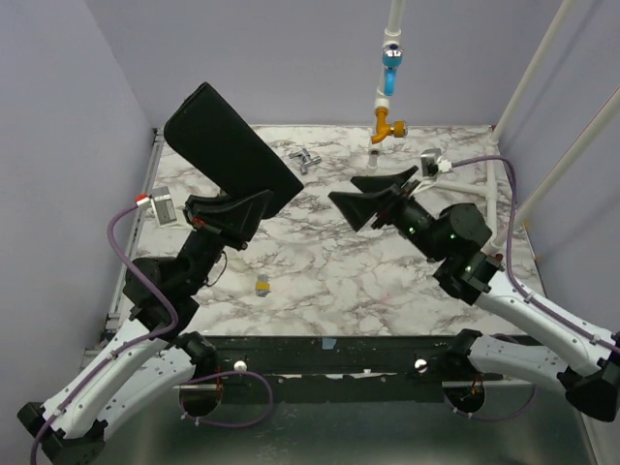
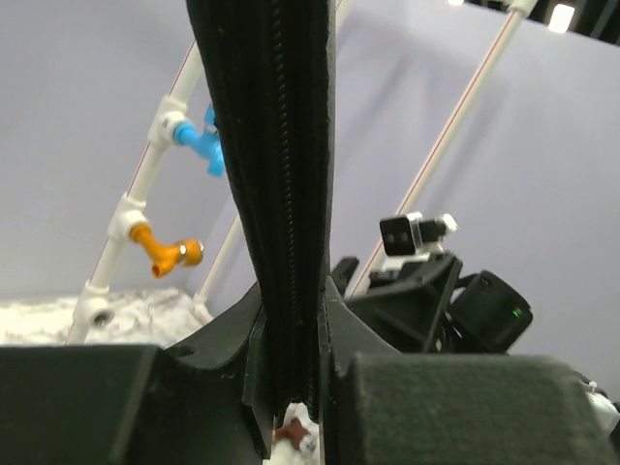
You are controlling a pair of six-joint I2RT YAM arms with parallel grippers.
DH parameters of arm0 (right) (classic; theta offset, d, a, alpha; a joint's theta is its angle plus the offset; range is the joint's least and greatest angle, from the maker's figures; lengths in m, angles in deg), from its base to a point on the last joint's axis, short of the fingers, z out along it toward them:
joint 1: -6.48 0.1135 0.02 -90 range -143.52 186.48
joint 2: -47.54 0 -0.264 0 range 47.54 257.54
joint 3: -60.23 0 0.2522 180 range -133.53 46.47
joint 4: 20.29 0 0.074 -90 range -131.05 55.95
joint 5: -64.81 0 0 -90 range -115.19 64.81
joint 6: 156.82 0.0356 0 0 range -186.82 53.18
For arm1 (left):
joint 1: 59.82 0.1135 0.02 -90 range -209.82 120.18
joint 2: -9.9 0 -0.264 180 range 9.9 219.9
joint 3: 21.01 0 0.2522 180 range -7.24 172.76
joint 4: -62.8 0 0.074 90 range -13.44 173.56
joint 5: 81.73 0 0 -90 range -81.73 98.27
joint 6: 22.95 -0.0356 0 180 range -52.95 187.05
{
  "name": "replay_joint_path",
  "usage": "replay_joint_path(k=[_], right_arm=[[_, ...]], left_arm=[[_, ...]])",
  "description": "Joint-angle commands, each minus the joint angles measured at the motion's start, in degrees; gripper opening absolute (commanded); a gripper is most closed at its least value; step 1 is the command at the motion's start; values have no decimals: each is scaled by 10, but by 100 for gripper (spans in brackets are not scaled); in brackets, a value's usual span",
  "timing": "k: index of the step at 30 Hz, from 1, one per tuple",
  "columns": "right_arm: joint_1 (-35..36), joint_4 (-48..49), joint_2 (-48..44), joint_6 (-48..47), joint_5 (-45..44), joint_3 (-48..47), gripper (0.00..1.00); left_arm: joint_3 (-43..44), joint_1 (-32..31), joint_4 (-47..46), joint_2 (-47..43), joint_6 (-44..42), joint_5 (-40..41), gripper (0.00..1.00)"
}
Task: Sort the hair-cutting tools
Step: Zip the hairdressing tool bag at the center of the board.
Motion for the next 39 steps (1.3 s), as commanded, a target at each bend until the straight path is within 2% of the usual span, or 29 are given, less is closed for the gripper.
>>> replay_joint_path(k=[1, 3, 7, 9, 11, 13, 16, 18, 20, 21, 23, 24, 26, 27, 28, 29, 30, 31, 33, 35, 36, 37, 39], right_arm=[[-164, 157, 13, 275, 354, 36, 100], [-195, 242, 36, 346, 411, 54, 100], [-198, 371, 92, 415, 492, 57, 100], [-198, 350, 106, 407, 501, 46, 100], [-194, 290, 114, 370, 511, 24, 100], [-186, 275, 118, 354, 513, 19, 100], [-177, 168, 129, 300, 501, -13, 100], [-175, 157, 144, 306, 510, -14, 98], [-171, 238, 162, 354, 537, 4, 91], [-169, 265, 173, 376, 546, 6, 83], [-167, 277, 196, 401, 545, 9, 54], [-167, 280, 202, 407, 541, 13, 37], [-167, 306, 203, 421, 533, 28, 18], [-171, 299, 189, 415, 510, 36, 7], [-178, 249, 167, 391, 479, 37, 1], [-182, 167, 131, 323, 419, 25, 1], [-181, 33, 98, 253, 340, -3, 1], [-173, -49, 82, 172, 280, -36, 1], [-149, -148, 78, 100, 224, -81, 1], [-144, -185, 58, 100, 122, -88, 1], [-145, -162, 32, 95, 87, -66, 1], [-145, -136, 25, 87, 101, -54, 1], [-145, -188, 87, 107, 179, -89, 1]], left_arm=[[40, 105, 122, -5, 150, -194, 0], [30, 150, 118, 2, 197, -276, 0], [20, 195, 103, 34, 243, -420, 0], [6, 200, 53, 57, 277, -481, 0], [-11, 201, 3, 75, 314, -508, 0], [-21, 201, -21, 90, 329, -521, 0], [-29, 201, -54, 111, 342, -534, 0], [-32, 200, -85, 130, 360, -551, 0], [-31, 200, -85, 154, 370, -563, 0], [-33, 200, -97, 168, 379, -567, 0], [-47, 199, -153, 195, 412, -577, 0], [-54, 198, -189, 206, 431, -584, 6], [-72, 199, -241, 223, 459, -587, 56], [-86, 204, -239, 217, 459, -576, 90], [-99, 211, -220, 205, 443, -559, 98], [-115, 217, -174, 178, 407, -532, 98], [-124, 220, -117, 148, 364, -502, 98], [-131, 220, -36, 107, 303, -454, 98], [-146, 217, 65, 30, 212, -348, 99], [-184, 214, 62, -22, 184, -279, 98], [-204, 214, 51, -41, 182, -253, 99], [-217, 213, 40, -50, 182, -239, 98], [-230, 210, 24, -55, 180, -228, 98]])
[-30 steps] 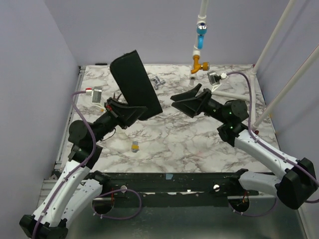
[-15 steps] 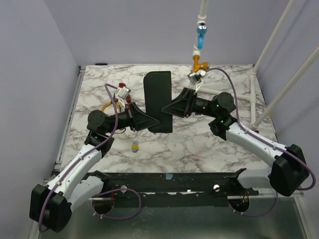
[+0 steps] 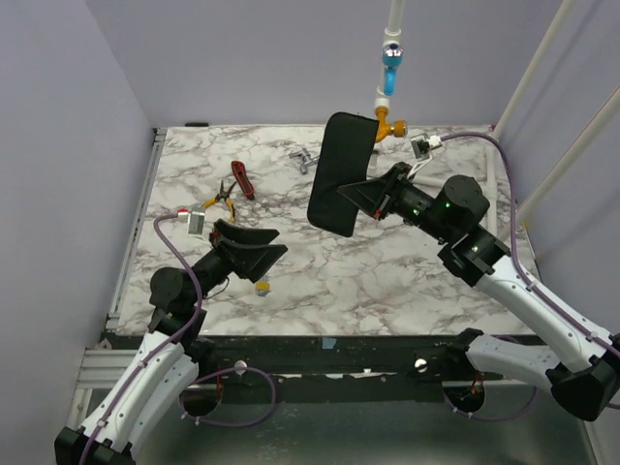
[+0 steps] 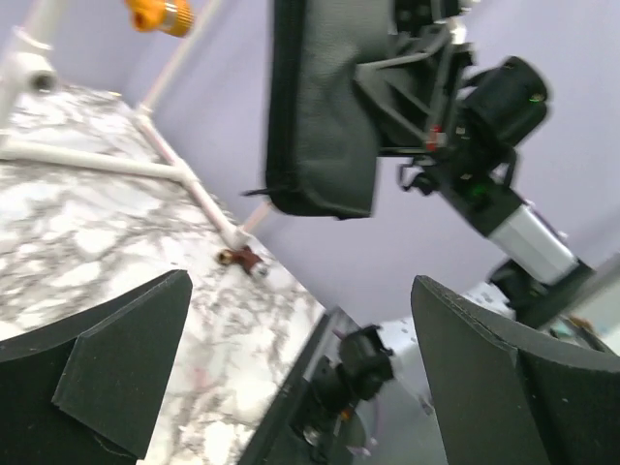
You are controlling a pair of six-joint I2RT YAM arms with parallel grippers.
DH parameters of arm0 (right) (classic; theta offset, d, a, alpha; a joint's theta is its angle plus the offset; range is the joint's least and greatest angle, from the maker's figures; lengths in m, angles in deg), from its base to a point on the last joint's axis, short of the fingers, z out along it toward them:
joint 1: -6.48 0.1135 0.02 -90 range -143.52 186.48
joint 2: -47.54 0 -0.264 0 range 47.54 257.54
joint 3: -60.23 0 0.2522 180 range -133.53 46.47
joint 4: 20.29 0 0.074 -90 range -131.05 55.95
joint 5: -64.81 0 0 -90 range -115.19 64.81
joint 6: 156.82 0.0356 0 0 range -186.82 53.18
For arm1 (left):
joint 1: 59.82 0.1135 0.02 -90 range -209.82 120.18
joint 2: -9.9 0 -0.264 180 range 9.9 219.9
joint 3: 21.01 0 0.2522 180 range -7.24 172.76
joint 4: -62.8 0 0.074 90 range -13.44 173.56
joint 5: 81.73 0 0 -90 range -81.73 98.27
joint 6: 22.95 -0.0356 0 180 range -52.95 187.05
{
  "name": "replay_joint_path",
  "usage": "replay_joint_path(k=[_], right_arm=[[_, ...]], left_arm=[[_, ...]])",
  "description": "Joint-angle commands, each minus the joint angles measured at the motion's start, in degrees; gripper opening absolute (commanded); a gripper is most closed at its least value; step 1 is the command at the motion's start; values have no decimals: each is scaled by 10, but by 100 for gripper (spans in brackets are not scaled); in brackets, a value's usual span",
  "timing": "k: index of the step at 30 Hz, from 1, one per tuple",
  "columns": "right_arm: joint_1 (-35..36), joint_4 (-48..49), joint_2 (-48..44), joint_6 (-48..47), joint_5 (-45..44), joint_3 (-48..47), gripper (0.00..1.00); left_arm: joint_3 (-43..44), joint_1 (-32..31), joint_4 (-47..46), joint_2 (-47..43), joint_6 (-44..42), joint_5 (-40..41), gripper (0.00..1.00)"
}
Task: Sort the hair-cutting tools
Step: Zip the hairdressing tool bag at the center of the board.
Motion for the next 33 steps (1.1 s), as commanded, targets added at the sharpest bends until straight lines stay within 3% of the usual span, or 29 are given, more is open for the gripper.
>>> replay_joint_path(k=[1, 4, 7, 14, 18, 23, 27, 33], right_arm=[[5, -123, 57, -22, -20, -44, 1], [3, -34, 54, 49, 26, 5, 1], [1, -30, 73, 78, 101, -19, 1], [-4, -24, 61, 119, 196, -20, 1], [-9, 62, 65, 179, 282, 18, 1], [-13, 134, 63, 236, 313, 56, 1], [-14, 137, 60, 240, 312, 62, 1], [-14, 148, 70, 263, 302, 77, 1]], left_arm=[[-43, -7, 26, -16, -77, 136, 98], [-43, -11, 34, -23, -82, 158, 99], [-44, -11, 33, -34, -80, 157, 99], [-52, -10, -14, -52, -46, 121, 98], [-44, -8, -44, -8, -14, 51, 98], [-11, -5, -138, 95, 67, -73, 99], [-22, -5, -257, 137, 142, -89, 98], [-17, -5, -278, 156, 157, -97, 98]])
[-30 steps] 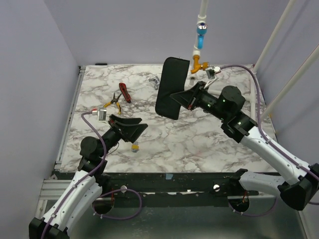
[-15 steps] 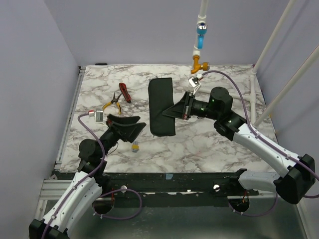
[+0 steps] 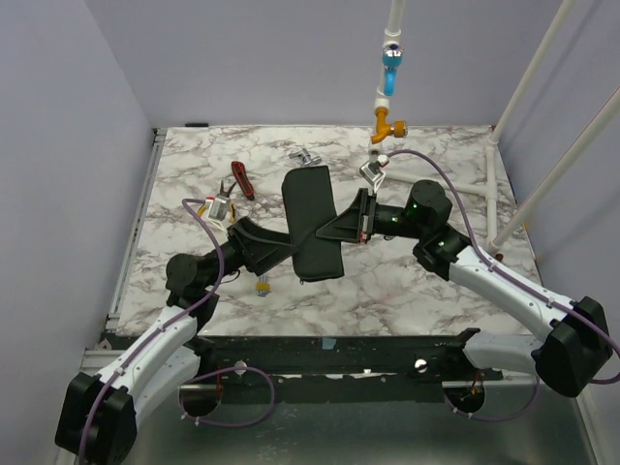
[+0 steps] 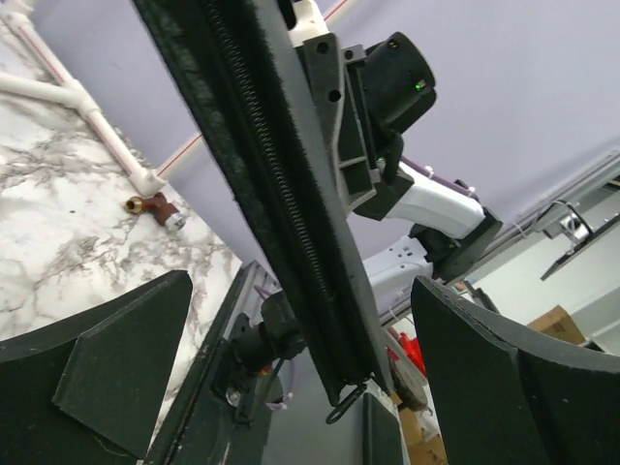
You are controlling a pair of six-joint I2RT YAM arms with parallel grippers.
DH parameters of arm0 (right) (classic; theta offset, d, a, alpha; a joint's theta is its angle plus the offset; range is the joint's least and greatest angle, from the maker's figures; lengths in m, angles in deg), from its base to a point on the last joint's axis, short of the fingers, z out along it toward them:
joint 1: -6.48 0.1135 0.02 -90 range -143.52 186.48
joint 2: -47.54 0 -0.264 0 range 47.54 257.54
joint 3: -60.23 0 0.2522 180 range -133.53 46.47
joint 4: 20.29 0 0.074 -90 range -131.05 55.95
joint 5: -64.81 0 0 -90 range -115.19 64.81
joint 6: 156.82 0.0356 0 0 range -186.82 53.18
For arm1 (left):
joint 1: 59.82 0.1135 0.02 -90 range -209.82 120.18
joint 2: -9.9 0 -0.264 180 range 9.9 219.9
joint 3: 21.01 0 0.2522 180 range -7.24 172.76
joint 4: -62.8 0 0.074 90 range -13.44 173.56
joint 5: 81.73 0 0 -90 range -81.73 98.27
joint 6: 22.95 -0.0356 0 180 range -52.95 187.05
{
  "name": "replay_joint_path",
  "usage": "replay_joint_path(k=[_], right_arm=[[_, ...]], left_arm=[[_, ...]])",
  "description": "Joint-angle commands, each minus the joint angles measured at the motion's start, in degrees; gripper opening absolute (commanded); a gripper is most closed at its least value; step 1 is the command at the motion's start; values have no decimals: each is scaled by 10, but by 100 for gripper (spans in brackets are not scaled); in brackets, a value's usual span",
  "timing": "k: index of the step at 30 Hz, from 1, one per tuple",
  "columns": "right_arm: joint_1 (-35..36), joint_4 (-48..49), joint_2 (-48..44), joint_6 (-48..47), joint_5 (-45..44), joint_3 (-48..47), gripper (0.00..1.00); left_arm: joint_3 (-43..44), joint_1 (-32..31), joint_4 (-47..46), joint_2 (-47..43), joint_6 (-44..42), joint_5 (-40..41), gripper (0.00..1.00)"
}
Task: Sort the hair-cutting tools
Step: Zip the hairdressing tool bag at the center of the board.
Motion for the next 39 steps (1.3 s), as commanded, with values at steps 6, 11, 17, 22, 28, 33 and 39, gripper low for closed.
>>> replay_joint_path(k=[6, 11, 17, 22, 28, 33, 39], right_arm=[[-4, 62, 15, 48, 12, 22, 1], [-4, 73, 38, 63, 14, 24, 1], [-4, 53, 67, 79, 16, 14, 1], [-4, 49, 87, 87, 28, 6, 1], [-7, 29, 91, 65, 35, -1, 35], [-9, 22, 91, 51, 46, 4, 55], [-9, 39, 86, 39, 73, 19, 56]], left_arm=[[21, 0, -75, 22, 46, -42, 98], [28, -3, -87, 51, 50, -47, 88], [32, -9, -148, 104, 79, -68, 57], [29, -10, -207, 143, 107, -74, 35], [23, -9, -234, 153, 117, -67, 25], [18, -10, -172, 123, 84, -39, 22], [28, -10, -76, 72, 42, -5, 26]])
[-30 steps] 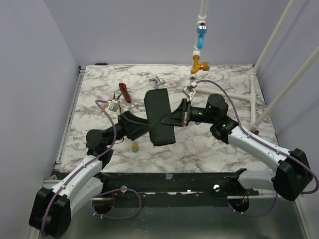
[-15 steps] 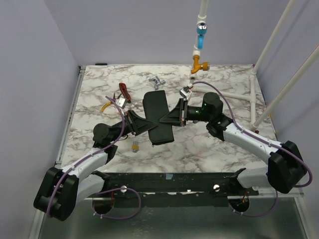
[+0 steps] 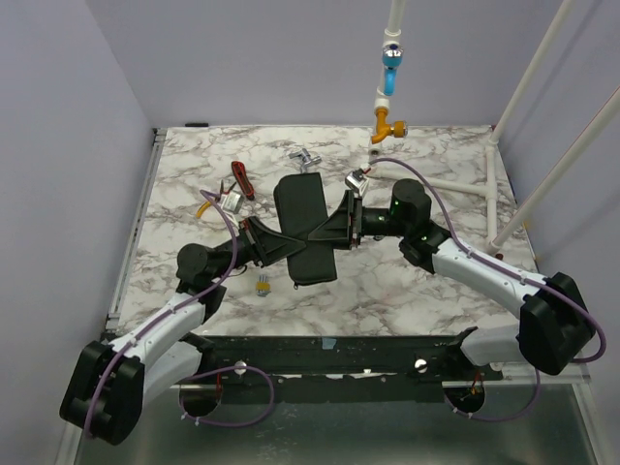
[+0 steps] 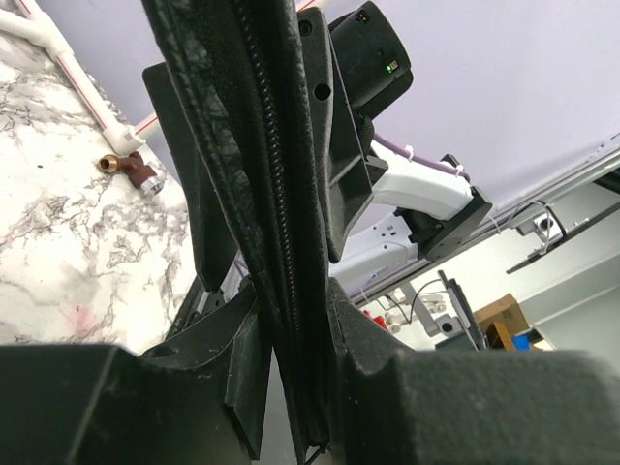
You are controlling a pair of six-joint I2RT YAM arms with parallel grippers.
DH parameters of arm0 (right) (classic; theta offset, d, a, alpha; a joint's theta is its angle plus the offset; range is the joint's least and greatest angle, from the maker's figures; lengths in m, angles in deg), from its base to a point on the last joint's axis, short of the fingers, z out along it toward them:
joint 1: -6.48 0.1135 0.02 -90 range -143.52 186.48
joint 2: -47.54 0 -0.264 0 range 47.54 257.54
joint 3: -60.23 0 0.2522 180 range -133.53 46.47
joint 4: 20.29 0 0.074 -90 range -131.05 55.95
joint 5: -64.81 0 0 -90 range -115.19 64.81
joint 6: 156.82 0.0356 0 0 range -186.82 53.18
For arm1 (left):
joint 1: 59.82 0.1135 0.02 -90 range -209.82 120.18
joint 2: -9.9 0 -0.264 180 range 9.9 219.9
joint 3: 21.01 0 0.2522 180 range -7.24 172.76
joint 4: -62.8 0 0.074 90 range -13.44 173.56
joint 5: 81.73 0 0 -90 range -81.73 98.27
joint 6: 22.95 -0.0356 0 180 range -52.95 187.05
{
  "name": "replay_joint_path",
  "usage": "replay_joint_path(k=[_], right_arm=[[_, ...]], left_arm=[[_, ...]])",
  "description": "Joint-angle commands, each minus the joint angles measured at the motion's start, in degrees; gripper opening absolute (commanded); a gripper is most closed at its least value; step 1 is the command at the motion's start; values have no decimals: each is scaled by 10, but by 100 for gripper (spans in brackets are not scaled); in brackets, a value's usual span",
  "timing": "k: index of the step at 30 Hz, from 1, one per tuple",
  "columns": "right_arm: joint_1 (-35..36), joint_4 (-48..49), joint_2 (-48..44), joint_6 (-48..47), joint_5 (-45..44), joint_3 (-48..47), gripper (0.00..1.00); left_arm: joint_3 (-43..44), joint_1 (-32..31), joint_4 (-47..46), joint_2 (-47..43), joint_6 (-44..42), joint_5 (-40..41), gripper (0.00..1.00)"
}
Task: Sort the hair-cutting tools
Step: Zip the hairdressing tool bag at the center of the board.
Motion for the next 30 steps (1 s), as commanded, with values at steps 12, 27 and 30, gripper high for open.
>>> replay_joint_path(k=[12, 27, 30], right_arm=[[0, 83, 8, 26, 72, 61, 16], [-1, 354, 84, 225, 111, 126, 1], [-1, 394, 100, 256, 115, 130, 1]], left_arm=[[11, -6, 146, -86, -71, 122, 41], [-13, -13, 114, -66, -82, 94, 77], [-23, -13, 98, -60, -80, 93, 68]])
